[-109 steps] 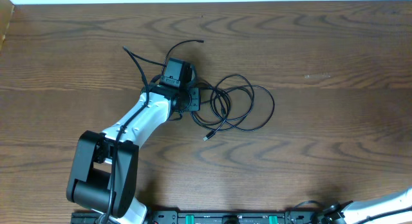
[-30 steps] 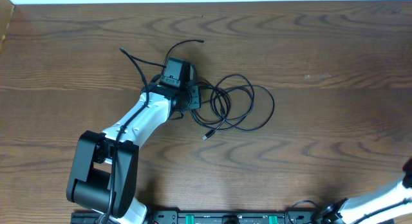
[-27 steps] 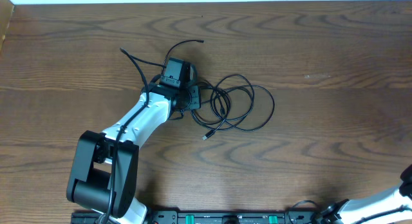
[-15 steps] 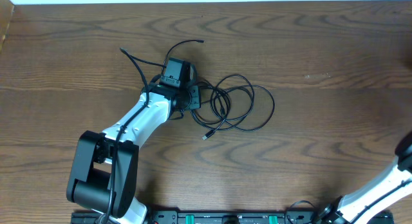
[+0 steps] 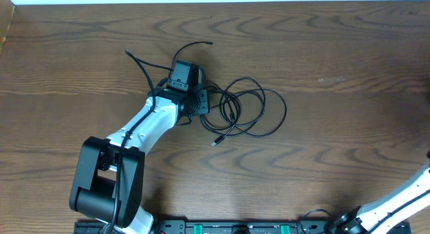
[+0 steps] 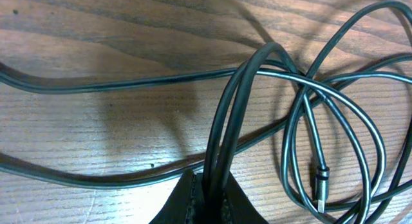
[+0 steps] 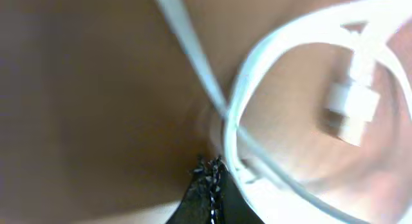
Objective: Untangle cables
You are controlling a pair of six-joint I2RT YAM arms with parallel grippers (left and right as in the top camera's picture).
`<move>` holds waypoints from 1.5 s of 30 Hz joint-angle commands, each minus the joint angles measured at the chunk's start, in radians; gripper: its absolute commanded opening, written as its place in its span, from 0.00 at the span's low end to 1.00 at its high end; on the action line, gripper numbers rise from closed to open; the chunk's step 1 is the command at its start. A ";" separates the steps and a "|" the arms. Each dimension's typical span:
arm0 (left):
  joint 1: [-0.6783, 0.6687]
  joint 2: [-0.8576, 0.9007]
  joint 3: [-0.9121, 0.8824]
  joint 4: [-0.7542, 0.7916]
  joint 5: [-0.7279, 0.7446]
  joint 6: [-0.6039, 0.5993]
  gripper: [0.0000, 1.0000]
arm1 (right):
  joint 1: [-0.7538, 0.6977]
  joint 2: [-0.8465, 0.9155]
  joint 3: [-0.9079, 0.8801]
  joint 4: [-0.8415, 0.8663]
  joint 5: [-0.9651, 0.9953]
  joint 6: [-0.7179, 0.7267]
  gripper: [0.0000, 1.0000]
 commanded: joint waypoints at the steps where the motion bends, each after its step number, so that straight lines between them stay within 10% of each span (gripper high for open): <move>1: 0.000 -0.009 0.008 -0.008 -0.013 -0.005 0.09 | -0.060 -0.028 -0.006 -0.006 0.108 -0.022 0.01; 13: 0.000 -0.009 0.008 -0.006 0.005 -0.006 0.09 | -0.052 -0.321 -0.006 0.023 -0.743 -0.017 0.03; 22: 0.000 -0.010 0.008 0.002 0.033 -0.184 0.08 | 0.233 -0.427 -0.006 -0.147 -0.745 0.103 0.15; 31: 0.037 -0.211 0.069 0.084 0.399 -0.077 0.08 | 0.536 -0.415 -0.006 -0.332 -0.681 0.101 0.13; 45: 0.040 -0.643 0.070 0.070 0.354 0.033 0.08 | 0.797 -0.414 -0.036 -0.461 -0.676 0.101 0.21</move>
